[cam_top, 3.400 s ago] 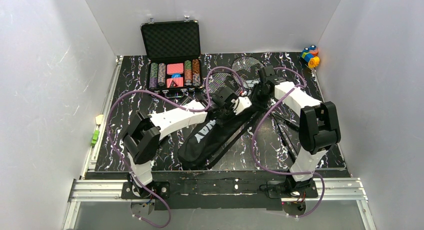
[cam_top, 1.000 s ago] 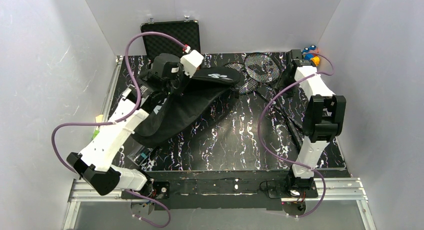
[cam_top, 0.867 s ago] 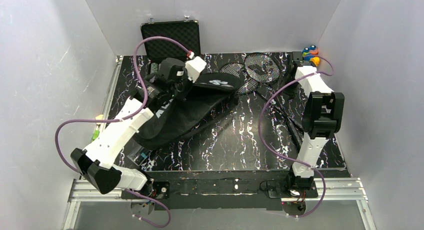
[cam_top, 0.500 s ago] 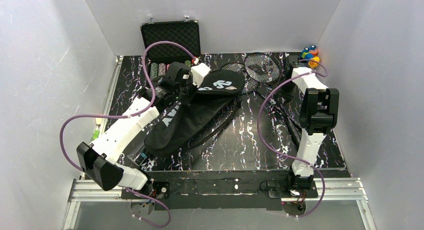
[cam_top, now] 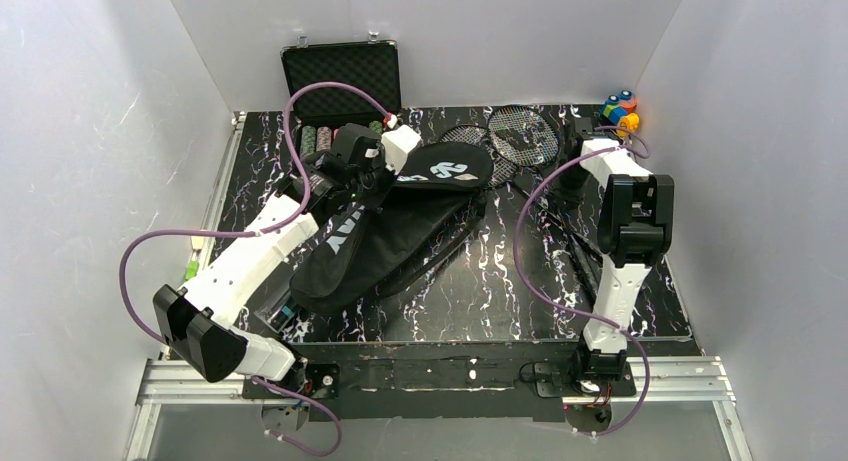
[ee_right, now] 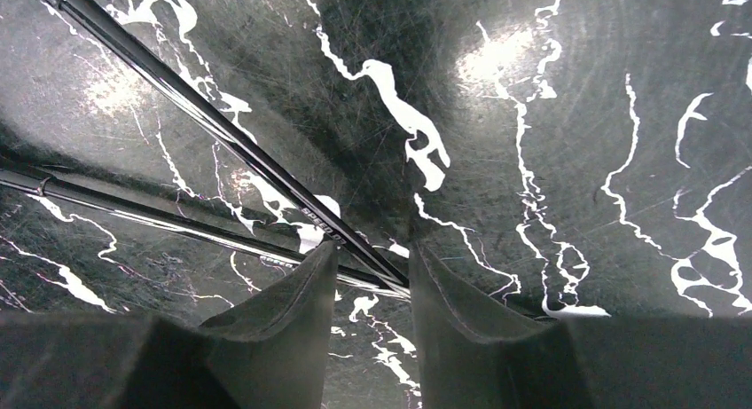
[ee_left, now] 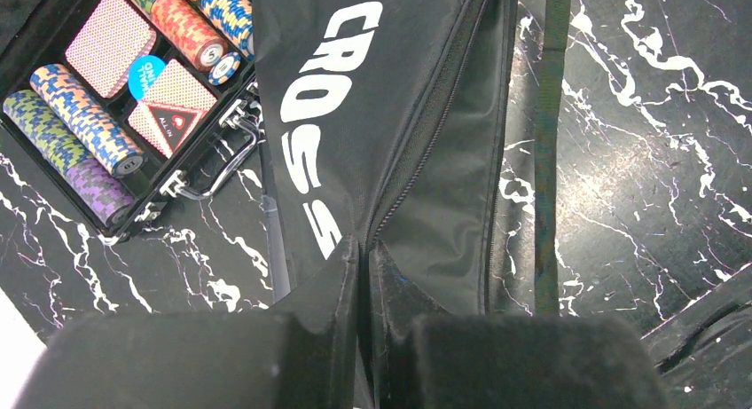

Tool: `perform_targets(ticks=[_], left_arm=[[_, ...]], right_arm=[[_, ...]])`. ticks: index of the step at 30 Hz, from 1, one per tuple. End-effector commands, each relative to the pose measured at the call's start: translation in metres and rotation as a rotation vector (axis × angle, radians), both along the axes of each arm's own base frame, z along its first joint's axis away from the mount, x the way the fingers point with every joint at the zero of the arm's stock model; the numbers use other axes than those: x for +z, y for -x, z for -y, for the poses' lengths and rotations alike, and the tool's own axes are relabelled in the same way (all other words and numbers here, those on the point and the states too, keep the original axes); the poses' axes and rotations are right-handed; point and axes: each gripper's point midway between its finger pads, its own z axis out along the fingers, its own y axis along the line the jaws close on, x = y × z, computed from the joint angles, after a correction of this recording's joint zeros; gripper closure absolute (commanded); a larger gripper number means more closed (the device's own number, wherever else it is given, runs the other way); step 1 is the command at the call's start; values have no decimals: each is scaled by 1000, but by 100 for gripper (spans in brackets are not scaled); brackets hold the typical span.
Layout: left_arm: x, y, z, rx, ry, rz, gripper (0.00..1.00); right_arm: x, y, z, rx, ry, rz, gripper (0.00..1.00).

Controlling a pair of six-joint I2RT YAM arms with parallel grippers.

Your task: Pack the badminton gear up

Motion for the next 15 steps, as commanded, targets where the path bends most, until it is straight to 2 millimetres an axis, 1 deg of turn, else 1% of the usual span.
perform_targets(ticks=[1, 2, 4, 7, 8, 12, 13, 15], left_arm=[[14, 1, 3, -8, 53, 38, 100], [13, 1, 3, -8, 54, 35, 100], [12, 2, 4, -11, 55, 28, 100], [8, 3, 5, -13, 53, 21, 100], [7, 2, 4, -12, 52, 19, 100], [2, 5, 4, -14, 51, 7, 100], [-1, 5, 4, -14, 52, 2, 100], [-5, 7, 5, -13, 53, -11, 100]], right_arm=[[-4, 0, -6, 13, -26, -4, 59], [-3, 0, -6, 14, -27, -4, 62], [-1, 0, -8, 17, -37, 3, 73], [5, -1, -14, 29, -48, 24, 83], [12, -2, -16, 34, -48, 42, 85], [38, -3, -35, 85, -54, 116, 93], [46, -3, -40, 103, -48, 137, 97], [58, 1, -51, 139, -28, 165, 99]])
